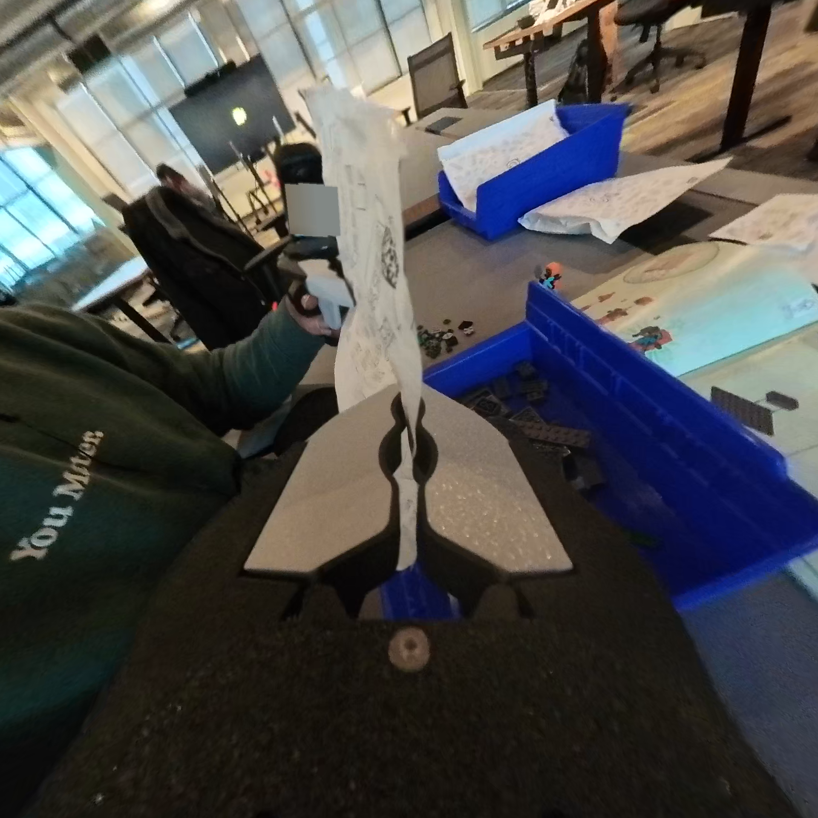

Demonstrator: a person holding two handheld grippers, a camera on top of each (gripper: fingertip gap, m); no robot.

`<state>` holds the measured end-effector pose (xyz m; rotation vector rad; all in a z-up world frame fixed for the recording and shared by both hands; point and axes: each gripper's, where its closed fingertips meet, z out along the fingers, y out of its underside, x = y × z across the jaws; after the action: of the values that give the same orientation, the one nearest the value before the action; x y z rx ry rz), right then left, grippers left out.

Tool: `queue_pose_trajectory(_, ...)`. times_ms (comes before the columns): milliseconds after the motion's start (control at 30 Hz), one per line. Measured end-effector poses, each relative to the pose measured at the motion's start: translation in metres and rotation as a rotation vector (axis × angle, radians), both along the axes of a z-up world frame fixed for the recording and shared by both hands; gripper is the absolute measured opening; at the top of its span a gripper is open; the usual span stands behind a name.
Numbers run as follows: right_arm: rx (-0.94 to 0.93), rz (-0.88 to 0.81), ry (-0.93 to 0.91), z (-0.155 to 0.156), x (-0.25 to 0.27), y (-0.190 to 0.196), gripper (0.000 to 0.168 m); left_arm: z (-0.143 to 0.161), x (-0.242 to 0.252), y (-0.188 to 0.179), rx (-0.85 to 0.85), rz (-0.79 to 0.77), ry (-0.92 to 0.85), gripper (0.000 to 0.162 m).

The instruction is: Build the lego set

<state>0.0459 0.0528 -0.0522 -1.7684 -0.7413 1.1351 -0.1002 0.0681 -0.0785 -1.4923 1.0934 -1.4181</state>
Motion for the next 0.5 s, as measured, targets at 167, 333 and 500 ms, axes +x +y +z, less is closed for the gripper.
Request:
queue_pose_trajectory(167, -0.058, -0.071, 0.157, 0.018, 0.038, 0.01, 0.0, 0.004, -0.018, 0.013, 0.096, 0.112, 0.006, 0.021)
queue_pose_trajectory(333, -0.09, -0.192, 0.312, 0.036, 0.106, 0.015, 0.001, -0.01, -0.023, 0.007, 0.132, 0.131, 0.084, 0.021)
queue_pose_trajectory(500, -0.112, -0.351, 0.347, 0.024, 0.172, 0.004, 0.0, -0.036, -0.013, -0.005, 0.223, 0.109, 0.21, 0.022)
